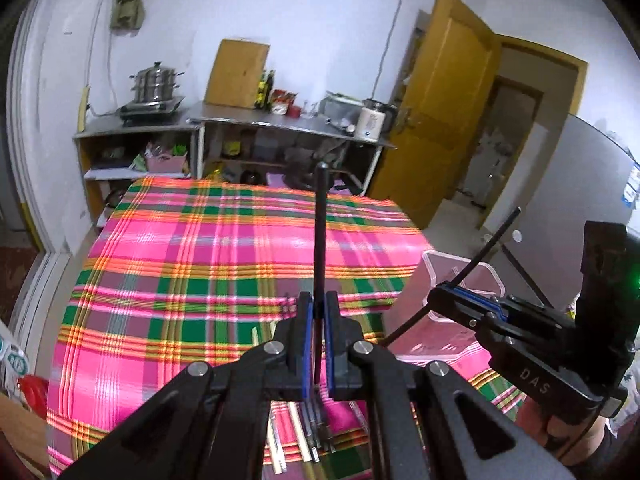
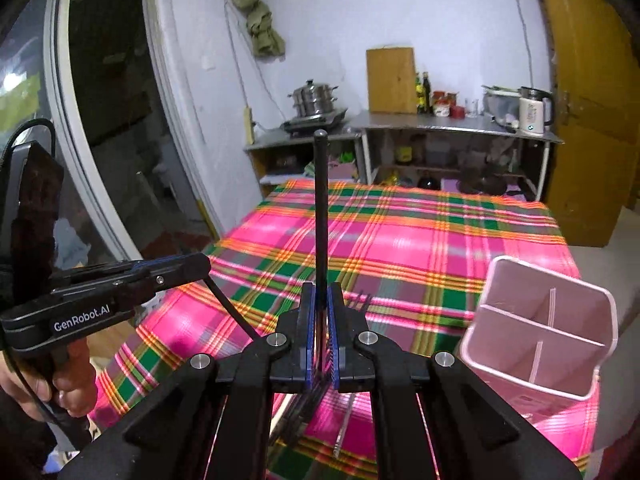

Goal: Organize utensils
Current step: 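Lift both held chopsticks upright and carry them over the pink caddy, then open the right tool over the caddy while the left tool releases its chopstick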

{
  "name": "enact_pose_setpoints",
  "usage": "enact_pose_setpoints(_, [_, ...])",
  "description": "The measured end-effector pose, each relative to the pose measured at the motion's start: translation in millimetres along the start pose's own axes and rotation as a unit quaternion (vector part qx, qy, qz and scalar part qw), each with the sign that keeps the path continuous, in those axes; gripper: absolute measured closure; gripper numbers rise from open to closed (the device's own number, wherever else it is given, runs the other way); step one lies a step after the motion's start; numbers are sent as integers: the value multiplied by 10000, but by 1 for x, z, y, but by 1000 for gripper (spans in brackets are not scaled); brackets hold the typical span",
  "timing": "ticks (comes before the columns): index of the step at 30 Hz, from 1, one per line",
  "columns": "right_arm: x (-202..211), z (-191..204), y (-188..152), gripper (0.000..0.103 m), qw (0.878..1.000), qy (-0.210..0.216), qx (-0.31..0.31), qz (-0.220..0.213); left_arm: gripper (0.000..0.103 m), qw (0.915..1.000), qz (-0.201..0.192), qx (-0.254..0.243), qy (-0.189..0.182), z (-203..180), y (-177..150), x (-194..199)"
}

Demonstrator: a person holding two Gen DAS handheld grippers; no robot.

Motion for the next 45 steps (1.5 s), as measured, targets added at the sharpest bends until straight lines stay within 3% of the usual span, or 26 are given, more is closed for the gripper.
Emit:
enact_pose_setpoints(13, [73, -53, 30, 97, 9946, -564, -501, -707, 97, 9956, -246, -444, -787, -79, 60, 2])
enact_pose_setpoints(22, [101, -92, 43, 97, 9862, -957, -830, -1070, 97, 9909, -218, -589, -1189, -120, 82, -31])
enact_pose_setpoints(35, [42, -144, 5, 97, 9840, -1051, -1390, -379, 97, 9896, 736, -485, -1139, -128, 43, -117])
enact_pose_setpoints(45, [23, -157, -13, 96, 9811, -1135, -1569, -45, 93, 9878, 908, -504, -1164, -125, 31, -139])
Point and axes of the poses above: each gripper's, at about its wrist camera, not at the fingertips, and x roughly against the way its jaws point, z to its left, y to its top, the point moved 2 cm from there along -x, roughly the way its jaws point, and after that the axes turned 3 degrees about -z, right-handed, at the moved point
